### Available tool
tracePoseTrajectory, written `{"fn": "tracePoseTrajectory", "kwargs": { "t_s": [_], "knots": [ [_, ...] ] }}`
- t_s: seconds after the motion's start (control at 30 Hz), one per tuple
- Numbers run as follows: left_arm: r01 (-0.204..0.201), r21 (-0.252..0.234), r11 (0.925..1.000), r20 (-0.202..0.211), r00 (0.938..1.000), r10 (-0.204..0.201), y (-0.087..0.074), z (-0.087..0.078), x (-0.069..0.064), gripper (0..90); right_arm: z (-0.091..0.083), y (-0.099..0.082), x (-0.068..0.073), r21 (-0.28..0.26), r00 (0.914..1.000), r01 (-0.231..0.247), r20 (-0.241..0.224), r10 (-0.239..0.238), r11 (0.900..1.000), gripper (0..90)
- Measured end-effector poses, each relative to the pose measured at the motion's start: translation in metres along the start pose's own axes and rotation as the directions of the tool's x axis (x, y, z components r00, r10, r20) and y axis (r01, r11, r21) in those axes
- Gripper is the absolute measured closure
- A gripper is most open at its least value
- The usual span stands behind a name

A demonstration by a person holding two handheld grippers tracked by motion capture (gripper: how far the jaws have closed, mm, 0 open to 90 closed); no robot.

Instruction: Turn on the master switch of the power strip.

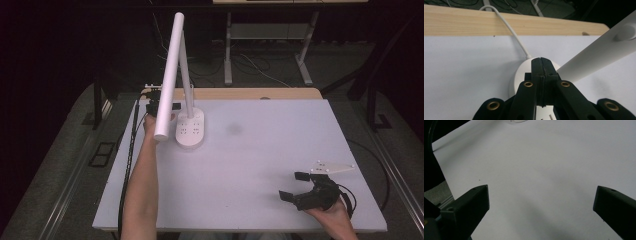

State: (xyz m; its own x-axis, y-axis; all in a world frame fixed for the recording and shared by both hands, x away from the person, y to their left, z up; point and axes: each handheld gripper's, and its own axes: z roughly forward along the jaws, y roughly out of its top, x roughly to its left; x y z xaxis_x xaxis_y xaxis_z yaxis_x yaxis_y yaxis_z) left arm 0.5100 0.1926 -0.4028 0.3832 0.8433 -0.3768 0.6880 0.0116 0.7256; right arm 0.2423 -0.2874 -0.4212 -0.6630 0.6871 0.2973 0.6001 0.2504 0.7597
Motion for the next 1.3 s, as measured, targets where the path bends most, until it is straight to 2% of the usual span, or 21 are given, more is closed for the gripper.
{"fn": "tracePoseTrajectory", "kwargs": {
  "t_s": [0.4,0.57,0.63,0.77,0.93,1.1,1.23,1.3],
  "knots": [
    [-0.04,0.043,0.9983,-0.021,0.999,0.041,-0.007,0.011,-0.003,90.0,0.002,0.0,0.0,0.006,1.0,0.01,-0.002,-0.009,0.9999,0.0],
    [-0.067,0.077,0.9948,-0.055,0.9959,0.071,-0.011,0.016,-0.003,90.0,0.002,-0.001,0.0,0.011,1.0,0.009,-0.003,-0.009,0.9999,0.0],
    [-0.06,0.085,0.9946,-0.061,0.996,0.065,-0.014,0.017,-0.002,90.0,0.002,-0.001,0.0,0.012,1.0,0.008,-0.002,-0.008,0.9999,0.0],
    [-0.041,0.07,0.9967,-0.052,0.9977,0.045,-0.018,0.017,0.0,90.0,0.002,-0.001,0.0,0.014,1.0,0.006,-0.005,-0.006,0.9999,0.0],
    [-0.064,0.078,0.9948,-0.054,0.9962,0.069,-0.018,0.017,-0.003,90.0,0.003,-0.001,0.0,0.02,1.0,0.005,-0.006,-0.005,0.9998,0.0],
    [-0.054,0.086,0.9948,-0.035,0.9977,0.057,-0.019,0.018,-0.002,90.0,0.003,-0.001,0.0,0.022,1.0,0.005,-0.006,-0.005,0.9997,0.0],
    [-0.09,0.099,0.9909,-0.065,0.9931,0.097,-0.018,0.019,-0.007,90.0,0.004,-0.001,-0.001,0.024,1.0,0.006,-0.006,-0.005,0.9997,0.0],
    [-0.073,0.101,0.9922,-0.06,0.9951,0.079,-0.018,0.019,-0.006,90.0,0.004,-0.001,0.0,0.025,1.0,0.005,-0.007,-0.005,0.9997,0.0]
  ]
}}
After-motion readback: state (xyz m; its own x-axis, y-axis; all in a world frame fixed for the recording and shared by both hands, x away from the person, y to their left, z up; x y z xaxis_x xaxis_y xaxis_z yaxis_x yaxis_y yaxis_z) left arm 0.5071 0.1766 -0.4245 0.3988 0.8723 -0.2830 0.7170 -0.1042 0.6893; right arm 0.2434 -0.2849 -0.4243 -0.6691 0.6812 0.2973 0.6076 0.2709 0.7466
